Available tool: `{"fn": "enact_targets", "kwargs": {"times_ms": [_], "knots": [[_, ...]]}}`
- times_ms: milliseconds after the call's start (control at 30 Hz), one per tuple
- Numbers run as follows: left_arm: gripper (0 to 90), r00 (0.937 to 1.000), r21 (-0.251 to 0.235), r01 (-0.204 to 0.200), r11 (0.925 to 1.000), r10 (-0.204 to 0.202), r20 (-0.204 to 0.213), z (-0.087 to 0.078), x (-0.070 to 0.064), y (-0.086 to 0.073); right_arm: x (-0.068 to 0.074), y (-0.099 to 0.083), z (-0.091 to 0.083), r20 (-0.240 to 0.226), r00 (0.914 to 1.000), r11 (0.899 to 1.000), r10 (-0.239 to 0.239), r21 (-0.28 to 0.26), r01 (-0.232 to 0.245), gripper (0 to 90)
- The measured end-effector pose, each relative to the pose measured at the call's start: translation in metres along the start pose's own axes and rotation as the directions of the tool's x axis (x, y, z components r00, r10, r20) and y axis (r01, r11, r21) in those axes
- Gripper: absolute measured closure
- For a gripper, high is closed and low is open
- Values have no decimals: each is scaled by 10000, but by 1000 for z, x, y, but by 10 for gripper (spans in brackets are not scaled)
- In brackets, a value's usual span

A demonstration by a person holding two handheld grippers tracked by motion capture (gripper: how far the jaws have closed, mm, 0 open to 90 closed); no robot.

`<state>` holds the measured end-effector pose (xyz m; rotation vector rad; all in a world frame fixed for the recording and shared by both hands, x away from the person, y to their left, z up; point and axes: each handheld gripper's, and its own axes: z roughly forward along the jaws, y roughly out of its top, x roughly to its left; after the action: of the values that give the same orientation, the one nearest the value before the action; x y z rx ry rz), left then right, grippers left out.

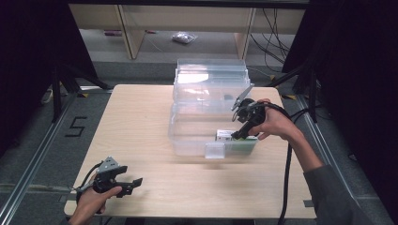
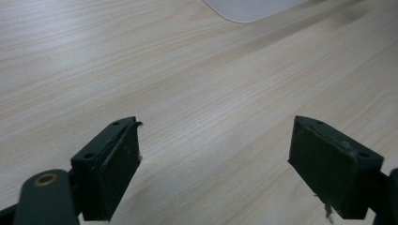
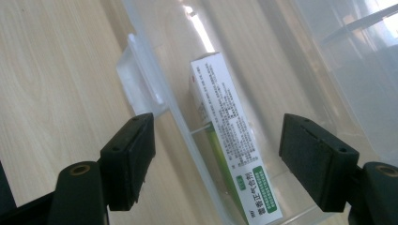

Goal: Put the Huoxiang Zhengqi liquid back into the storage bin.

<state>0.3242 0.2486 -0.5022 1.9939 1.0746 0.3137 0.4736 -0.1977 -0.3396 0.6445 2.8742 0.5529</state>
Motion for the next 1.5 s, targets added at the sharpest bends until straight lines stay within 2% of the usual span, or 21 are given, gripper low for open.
{"fn": "enact_targets", "kwargs": {"times_ms": [33,100,200,233,267,300,533,600,633,667,733,933,1000,1133,1167,1200,1233,1267,1333,1367,1500], "knots": [[160,10000,-33,36,10000,-36,-2,0,0,0,-1,0,0,-16,9998,9997,-209,-143,209,283],[159,10000,5,11,10000,-11,-11,0,0,0,2,-3,-2,-46,9999,9998,110,-173,-111,283],[159,10000,23,-8,10000,8,-6,0,0,0,4,-6,-2,-70,9999,9996,94,-266,-96,281],[159,9996,-257,279,9993,-279,10,2,-2,0,4,-6,-2,-87,9999,9996,56,-294,-58,280],[159,10000,-30,30,10000,-30,2,0,0,0,6,-7,-2,-105,9999,9994,119,-315,-122,277],[159,10000,-32,69,10000,-69,-2,0,0,0,5,-8,-1,-108,9999,9993,-43,-375,39,277],[160,10000,-87,73,9999,-74,-58,0,0,0,12,-12,-1,-127,9994,9981,325,-526,-331,277],[160,10000,-77,81,9999,-81,-54,0,0,0,12,-13,-1,-120,9999,9981,97,-604,-105,275],[159,9999,-71,84,9999,-84,-58,0,0,0,16,-14,-1,-106,9987,9972,492,-557,-497,275],[160,10000,-71,69,10000,-69,-49,0,0,0,15,-14,-1,-105,9996,9975,276,-655,-282,274],[160,10000,-13,26,10000,-26,7,0,0,0,16,-15,-1,-37,9997,9969,247,-746,-249,269],[159,10000,-24,72,10000,-72,-2,0,0,0,19,-19,0,4,9993,9931,365,-1118,-362,258],[159,10000,-19,73,10000,-73,-9,0,0,0,23,-21,0,-72,9980,9911,634,-1168,-638,256],[159,10000,-42,83,10000,-83,-22,0,0,0,28,-23,1,40,9995,9870,320,-1575,-309,252],[160,10000,-37,71,10000,-71,-20,0,0,0,31,-24,1,-34,9982,9861,596,-1551,-594,252],[160,10000,-31,46,10000,-46,-15,0,0,0,33,-25,2,39,9983,9849,584,-1633,-570,251],[160,9995,-264,303,9992,-303,-6,2,-2,0,35,-25,3,-30,9987,9846,518,-1673,-516,250],[160,9995,-283,327,9991,-327,-9,2,-3,0,36,-26,3,13,9987,9836,501,-1737,-491,250],[160,9999,-128,162,9998,-162,-23,1,-1,0,37,-27,4,-100,9994,9813,341,-1894,-354,248],[160,10000,-6,35,10000,-35,-17,0,0,0,39,-28,5,-104,9989,9812,460,-1873,-471,245],[160,10000,-3,36,10000,-36,-29,0,0,0,47,-32,8,-42,9987,9833,515,-1745,-514,239]]}}
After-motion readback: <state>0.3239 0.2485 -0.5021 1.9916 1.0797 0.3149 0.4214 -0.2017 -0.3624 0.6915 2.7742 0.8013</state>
